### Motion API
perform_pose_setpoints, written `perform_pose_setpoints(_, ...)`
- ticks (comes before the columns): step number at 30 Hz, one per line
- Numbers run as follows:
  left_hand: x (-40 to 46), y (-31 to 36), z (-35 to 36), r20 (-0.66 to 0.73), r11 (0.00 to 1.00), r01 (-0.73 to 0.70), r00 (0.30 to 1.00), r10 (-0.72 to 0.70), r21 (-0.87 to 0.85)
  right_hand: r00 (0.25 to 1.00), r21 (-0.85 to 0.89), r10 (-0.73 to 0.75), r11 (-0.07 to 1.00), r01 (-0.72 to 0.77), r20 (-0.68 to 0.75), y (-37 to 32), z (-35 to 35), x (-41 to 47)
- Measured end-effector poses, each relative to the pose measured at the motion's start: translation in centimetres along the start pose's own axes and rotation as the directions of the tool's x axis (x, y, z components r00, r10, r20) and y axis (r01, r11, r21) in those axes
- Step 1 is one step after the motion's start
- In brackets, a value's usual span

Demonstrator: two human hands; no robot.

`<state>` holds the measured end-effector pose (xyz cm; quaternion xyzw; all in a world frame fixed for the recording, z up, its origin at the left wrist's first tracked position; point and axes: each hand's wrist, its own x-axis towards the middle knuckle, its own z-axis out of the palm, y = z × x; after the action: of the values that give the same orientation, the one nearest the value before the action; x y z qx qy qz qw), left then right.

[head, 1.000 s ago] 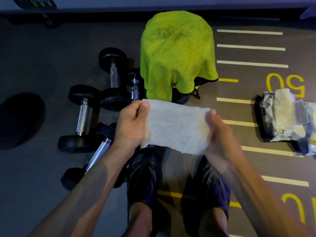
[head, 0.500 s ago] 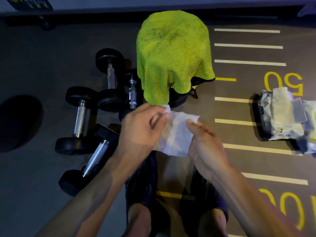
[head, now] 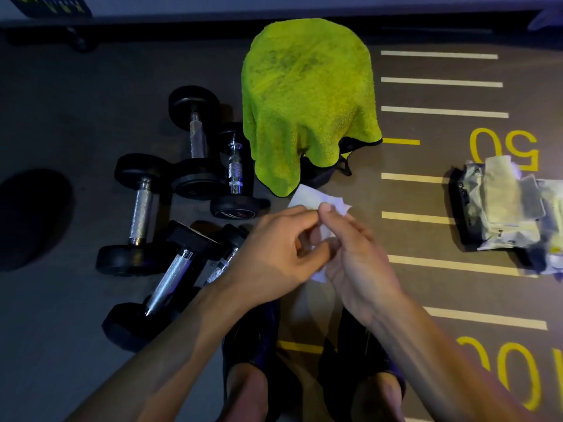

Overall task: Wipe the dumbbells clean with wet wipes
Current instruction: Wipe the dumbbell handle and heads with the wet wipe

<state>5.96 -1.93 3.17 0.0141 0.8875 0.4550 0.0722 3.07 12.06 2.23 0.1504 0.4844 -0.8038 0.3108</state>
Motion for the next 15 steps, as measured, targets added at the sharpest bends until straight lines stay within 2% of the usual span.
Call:
perform_pose_setpoints(2,-0.3,0.2,-0.2,0.112,0.957,0.132,0.988,-0.106,-0.26,1.0,0.0,-0.004,1.0,0.004,-0.018,-0.3,0.0,0.0)
perform_pose_setpoints(3,-0.4,0.2,-0.4,0.133,0.893,0.217,0.975,-0.179,-0.394,1.0,0.004,-0.001,1.0,0.001,-0.018,-0.4,-0.2,0.1)
perform_pose_setpoints(5,-0.3,-0.2,-0.7,0.082,0.793,0.282,0.955,-0.284,-0.539,0.998,0.014,0.007,1.0,-0.006,-0.061,-0.4,-0.5,0.3)
perform_pose_setpoints(8,0.1,-1.8,-1.9,-0.109,0.779,0.245,0.922,-0.37,-0.577,0.988,0.022,0.014,1.0,-0.011,-0.152,-0.6,-1.3,0.6)
perform_pose_setpoints(11,0.4,-3.2,-2.1,-0.213,0.76,0.258,0.862,-0.46,-0.597,0.993,0.054,0.035,0.998,-0.029,-0.11,-1.2,-1.2,0.5)
perform_pose_setpoints(13,0.4,-3.6,-1.8,-0.103,0.683,0.324,0.857,-0.505,-0.654,0.997,0.044,0.044,0.998,-0.041,-0.063,-1.4,-0.8,0.3)
perform_pose_setpoints(15,0.2,-3.8,-1.5,0.041,0.608,0.372,0.872,-0.487,-0.701,0.999,-0.004,0.047,0.999,-0.047,-0.021,-1.2,-0.6,0.4)
